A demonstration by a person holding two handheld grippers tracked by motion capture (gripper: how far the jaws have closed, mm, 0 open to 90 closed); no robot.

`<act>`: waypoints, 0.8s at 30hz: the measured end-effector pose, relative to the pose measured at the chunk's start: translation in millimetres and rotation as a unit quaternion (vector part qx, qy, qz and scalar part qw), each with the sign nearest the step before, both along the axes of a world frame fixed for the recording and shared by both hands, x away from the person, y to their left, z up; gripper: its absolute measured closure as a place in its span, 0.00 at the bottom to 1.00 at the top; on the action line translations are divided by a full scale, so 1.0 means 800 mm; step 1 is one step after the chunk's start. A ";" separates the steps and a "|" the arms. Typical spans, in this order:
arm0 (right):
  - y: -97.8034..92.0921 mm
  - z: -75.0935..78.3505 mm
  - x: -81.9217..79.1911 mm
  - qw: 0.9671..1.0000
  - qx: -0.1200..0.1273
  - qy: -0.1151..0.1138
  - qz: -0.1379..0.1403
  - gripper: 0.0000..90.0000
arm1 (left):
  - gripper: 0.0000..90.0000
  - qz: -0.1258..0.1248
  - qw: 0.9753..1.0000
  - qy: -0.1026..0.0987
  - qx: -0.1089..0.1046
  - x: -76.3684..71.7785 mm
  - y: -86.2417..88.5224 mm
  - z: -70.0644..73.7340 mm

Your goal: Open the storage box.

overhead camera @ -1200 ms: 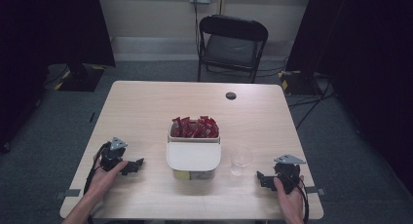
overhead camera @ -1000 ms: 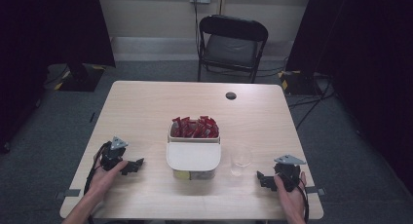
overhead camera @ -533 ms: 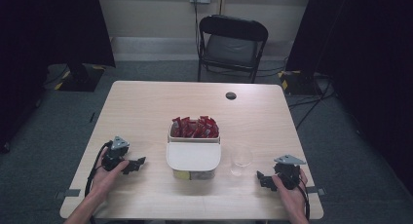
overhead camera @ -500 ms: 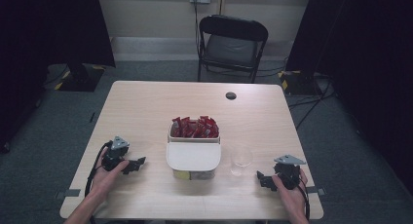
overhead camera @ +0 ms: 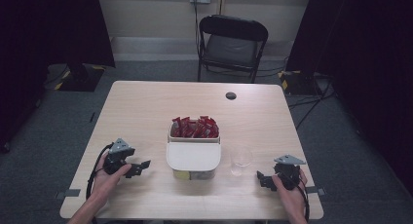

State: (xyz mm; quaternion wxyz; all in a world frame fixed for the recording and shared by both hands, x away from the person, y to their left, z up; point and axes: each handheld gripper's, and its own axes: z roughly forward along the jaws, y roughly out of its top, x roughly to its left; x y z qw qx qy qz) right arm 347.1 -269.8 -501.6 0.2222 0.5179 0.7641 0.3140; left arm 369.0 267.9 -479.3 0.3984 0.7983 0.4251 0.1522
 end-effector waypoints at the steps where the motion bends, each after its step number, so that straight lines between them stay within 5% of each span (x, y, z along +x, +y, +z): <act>1: 0.000 0.000 0.000 1.000 0.000 0.000 0.000 0.00 | 0.18 -0.003 1.000 -0.001 0.000 0.000 -0.001 0.001; 24: 0.000 0.000 0.000 1.000 0.000 0.000 0.000 0.00 | 0.18 -0.056 0.998 0.000 -0.005 -0.012 -0.041 0.006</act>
